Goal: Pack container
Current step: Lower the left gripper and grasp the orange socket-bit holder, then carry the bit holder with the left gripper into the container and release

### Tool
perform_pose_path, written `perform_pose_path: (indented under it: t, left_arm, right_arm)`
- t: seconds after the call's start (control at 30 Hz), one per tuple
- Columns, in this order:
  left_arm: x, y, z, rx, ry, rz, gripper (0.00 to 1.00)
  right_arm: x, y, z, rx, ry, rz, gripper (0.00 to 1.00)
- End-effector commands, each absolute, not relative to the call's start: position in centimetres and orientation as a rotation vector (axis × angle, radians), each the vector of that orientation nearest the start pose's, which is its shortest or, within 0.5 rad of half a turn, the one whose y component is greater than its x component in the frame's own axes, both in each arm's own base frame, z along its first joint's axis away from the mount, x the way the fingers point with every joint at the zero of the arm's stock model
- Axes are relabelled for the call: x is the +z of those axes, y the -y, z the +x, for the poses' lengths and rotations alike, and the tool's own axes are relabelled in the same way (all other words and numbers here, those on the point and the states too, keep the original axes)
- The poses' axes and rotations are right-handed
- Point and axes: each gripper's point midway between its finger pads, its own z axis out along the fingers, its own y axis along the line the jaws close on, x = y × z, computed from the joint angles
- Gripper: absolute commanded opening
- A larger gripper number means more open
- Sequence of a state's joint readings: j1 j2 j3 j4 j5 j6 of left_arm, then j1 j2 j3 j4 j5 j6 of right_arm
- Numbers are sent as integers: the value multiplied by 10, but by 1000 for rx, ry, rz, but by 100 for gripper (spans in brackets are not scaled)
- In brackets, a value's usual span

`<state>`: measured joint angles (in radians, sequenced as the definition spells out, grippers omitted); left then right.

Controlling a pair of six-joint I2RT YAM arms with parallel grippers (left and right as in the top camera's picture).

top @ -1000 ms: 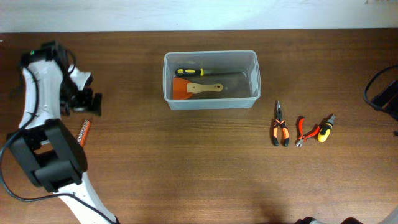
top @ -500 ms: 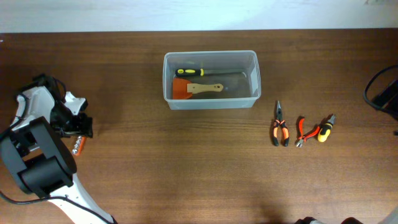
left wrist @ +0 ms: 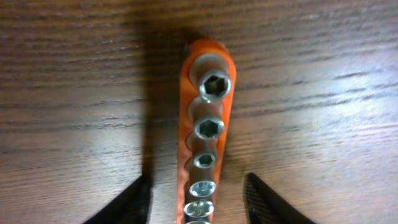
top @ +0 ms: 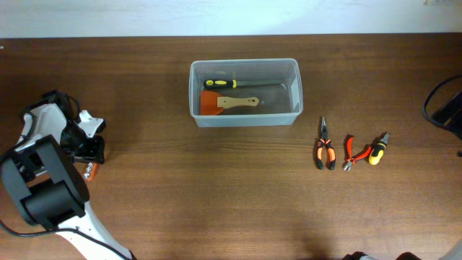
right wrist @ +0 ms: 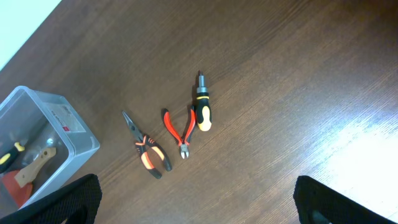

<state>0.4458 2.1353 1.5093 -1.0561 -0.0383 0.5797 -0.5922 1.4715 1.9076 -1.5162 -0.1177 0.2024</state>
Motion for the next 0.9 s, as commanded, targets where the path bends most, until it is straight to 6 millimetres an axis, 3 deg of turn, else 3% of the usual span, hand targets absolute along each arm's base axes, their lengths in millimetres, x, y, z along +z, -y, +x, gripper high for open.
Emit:
perform_pose_path:
  t: [0.0,0.07,0.13,0.17,0.33,0.43,0.57,0.67,0.77,0.87]
  left_arm:
    - [-15,-156,314,-105,-3285,284,42]
    - [-15,-155,314,-111,-3283,284,37]
    - [-15,-156,315,-106,-3281,283,10]
    - [-15,-156,316,-103,-3277,282,2]
    - [-7,-155,324,-86,-3271,241,2]
    - [13,-152,342,-59,-3244,252,2]
    - [66,-142,390,24,-3129,343,2]
    - [126,-113,435,43,-2958,444,2]
    - [192,-57,478,-1,-2719,579,2]
    - [246,20,506,-65,-2438,831,2]
  right_arm:
    - [323,155,265,24,-2429,976,99]
    - [323,155,265,24,-2429,976,99]
    - [323,155,265,24,-2429,976,99]
    - [323,154,265,24,-2429,976,99]
    - [323,154,265,24,-2430,976,99]
    - [323,154,265,24,-2430,976,99]
    - [323,154,265,24,-2430,976,99]
    - [323,154,265,24,-2430,976,99]
    - [323,154,265,24,-2430,976,99]
    - [323,154,265,24,-2430,976,99]
